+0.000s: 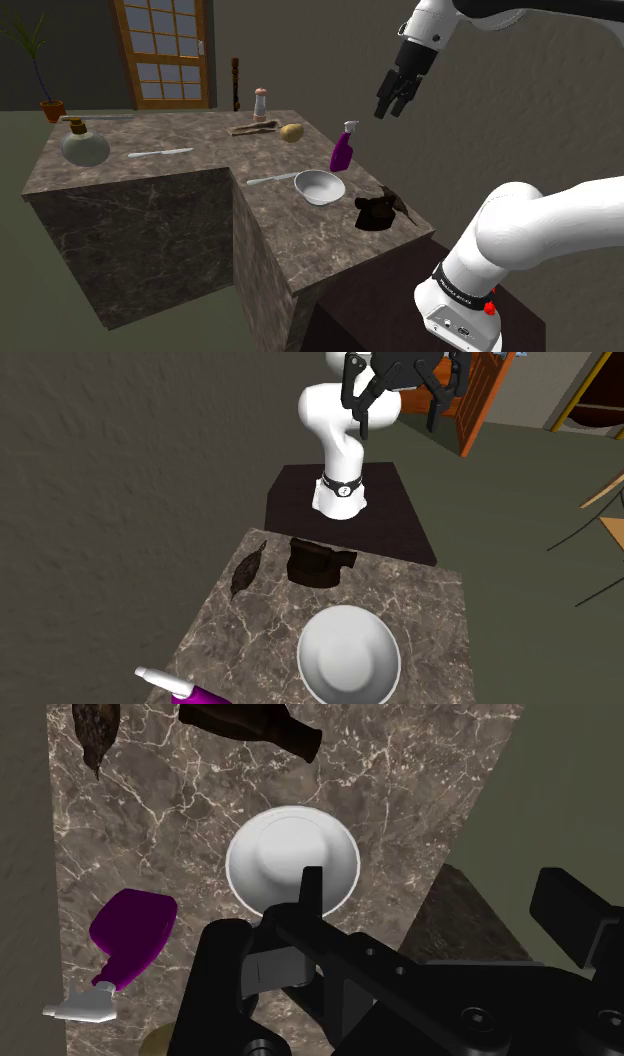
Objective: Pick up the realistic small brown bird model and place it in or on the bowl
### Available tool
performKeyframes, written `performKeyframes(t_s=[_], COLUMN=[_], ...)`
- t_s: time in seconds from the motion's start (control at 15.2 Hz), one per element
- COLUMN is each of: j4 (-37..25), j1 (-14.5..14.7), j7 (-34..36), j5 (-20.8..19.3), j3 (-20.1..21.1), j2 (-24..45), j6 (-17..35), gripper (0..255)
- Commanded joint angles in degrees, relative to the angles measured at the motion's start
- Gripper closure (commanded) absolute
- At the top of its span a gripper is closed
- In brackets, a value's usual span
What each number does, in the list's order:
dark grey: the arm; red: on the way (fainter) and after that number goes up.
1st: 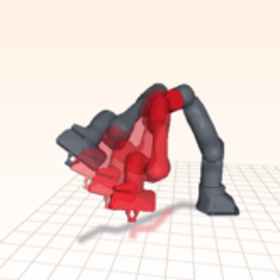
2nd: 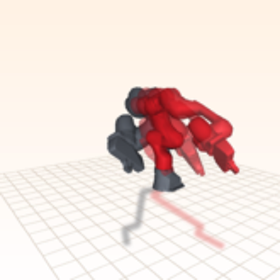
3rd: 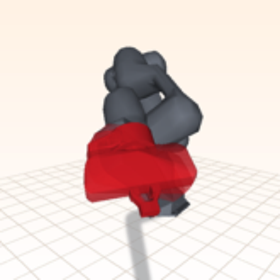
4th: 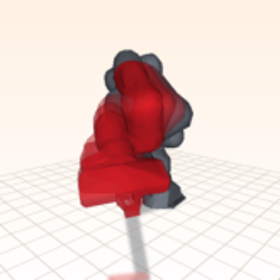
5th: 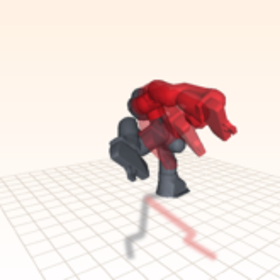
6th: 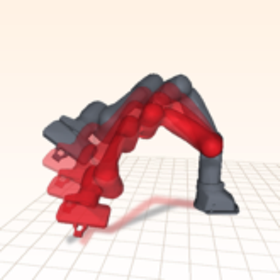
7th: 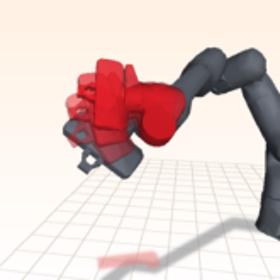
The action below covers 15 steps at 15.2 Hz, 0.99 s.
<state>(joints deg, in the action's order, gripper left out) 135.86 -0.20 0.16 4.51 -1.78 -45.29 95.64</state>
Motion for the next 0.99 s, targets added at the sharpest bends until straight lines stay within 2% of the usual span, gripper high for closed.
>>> performKeyframes(t_s=[0.0, 0.53, 0.92], j4=[0.0, 14.24, 22.7], j1=[0.0, -3.86, -7.86], j7=[0.0, -5.83, -10.6], j5=[0.0, -5.08, -9.76], j3=[0.0, -5.47, -10.66], j2=[0.0, -4.04, -3.71], j6=[0.0, 10.54, 19.79], gripper=[0, 0, 0])
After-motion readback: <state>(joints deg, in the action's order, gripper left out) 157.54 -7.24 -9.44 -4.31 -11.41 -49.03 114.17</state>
